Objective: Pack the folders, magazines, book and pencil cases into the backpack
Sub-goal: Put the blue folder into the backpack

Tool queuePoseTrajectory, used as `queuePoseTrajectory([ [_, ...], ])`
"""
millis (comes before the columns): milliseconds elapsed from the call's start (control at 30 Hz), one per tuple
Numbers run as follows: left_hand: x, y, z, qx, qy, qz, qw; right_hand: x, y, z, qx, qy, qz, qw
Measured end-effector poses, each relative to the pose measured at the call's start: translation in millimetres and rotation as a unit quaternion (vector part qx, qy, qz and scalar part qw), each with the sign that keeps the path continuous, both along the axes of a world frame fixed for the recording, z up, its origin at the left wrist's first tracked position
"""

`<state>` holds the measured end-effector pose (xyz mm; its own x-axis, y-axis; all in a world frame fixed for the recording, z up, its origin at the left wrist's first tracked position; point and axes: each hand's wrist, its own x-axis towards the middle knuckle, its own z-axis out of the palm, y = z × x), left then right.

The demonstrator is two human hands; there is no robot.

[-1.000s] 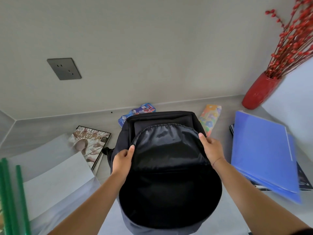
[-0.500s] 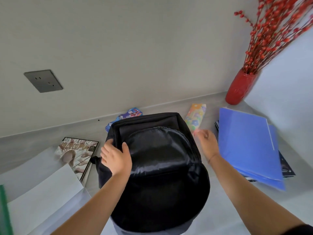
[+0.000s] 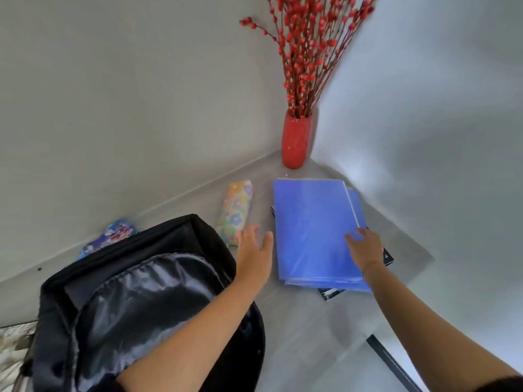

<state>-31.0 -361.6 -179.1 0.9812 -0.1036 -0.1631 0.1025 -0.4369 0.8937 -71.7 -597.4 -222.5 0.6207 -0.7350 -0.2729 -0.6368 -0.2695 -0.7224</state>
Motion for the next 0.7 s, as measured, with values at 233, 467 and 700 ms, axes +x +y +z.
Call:
queuePoseTrajectory([
  [233,41,-55,-57,0.002,0.255,0.018,0.967,-6,-42,-24,0.074,0.009,-0.037,0.997],
  [467,56,-78,-73,-0.084,0.327,0.056,0.939,7,-58,-27,0.087,-0.029,-0.062,0.994],
  [700,53,-82,-75,-0.096,0.248,0.039,0.963,6,-66,-29,0.22,-0.042,-0.06,0.973],
])
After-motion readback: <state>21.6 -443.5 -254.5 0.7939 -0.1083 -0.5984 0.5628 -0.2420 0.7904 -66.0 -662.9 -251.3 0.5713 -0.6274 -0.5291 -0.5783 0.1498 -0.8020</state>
